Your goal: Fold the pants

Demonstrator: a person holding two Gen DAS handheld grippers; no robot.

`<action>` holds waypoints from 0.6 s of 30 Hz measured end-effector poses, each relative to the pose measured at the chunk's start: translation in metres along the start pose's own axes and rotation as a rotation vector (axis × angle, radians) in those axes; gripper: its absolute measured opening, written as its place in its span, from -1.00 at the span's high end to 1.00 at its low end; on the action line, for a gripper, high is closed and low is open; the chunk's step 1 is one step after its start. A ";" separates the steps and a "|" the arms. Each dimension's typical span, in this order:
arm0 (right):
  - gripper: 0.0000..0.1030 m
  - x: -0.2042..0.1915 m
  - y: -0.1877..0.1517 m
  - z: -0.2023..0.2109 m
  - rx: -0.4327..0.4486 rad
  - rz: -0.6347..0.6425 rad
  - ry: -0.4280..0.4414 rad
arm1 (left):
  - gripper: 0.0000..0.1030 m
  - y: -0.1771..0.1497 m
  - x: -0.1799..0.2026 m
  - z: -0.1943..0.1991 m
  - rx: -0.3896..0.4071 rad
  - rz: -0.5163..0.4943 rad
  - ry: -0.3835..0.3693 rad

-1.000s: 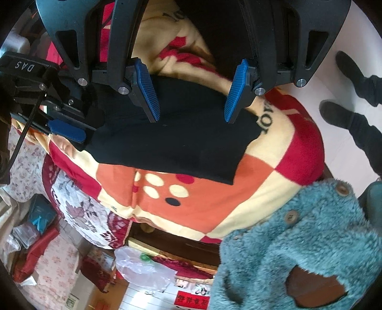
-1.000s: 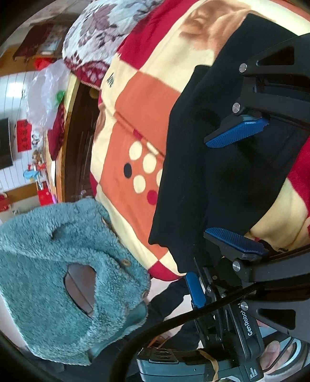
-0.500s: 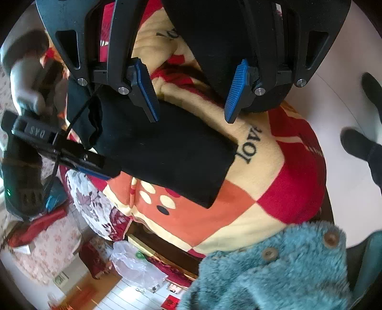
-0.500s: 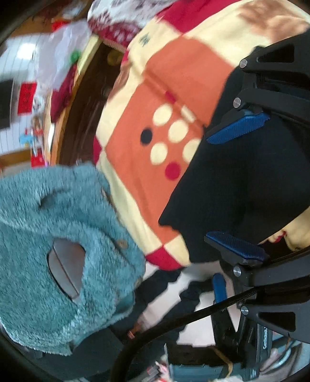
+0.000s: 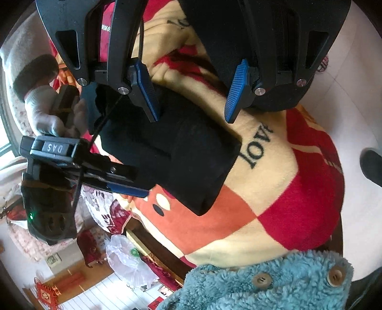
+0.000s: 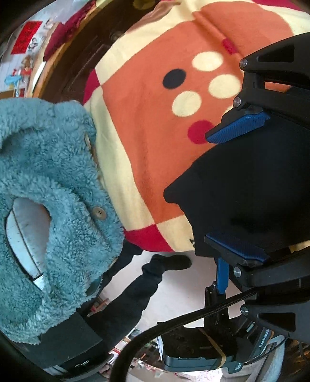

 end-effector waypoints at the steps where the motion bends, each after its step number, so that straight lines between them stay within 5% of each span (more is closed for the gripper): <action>1: -0.45 0.000 0.003 -0.002 -0.007 0.004 0.011 | -0.09 -0.001 0.001 -0.002 -0.009 0.008 -0.012; 18: -0.45 -0.004 0.015 -0.038 -0.095 0.099 0.077 | -0.10 -0.003 0.009 -0.005 -0.020 0.124 -0.112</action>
Point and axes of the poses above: each gripper's, at about its wrist camera, not at the fingertips, and z roughly against the way its jaws point, x to its right, y to its top, the point moved 8 cm from there along -z, roughly the way its jaws point, and after that the axes turned 2 degrees about -y, right-handed, at the moved point
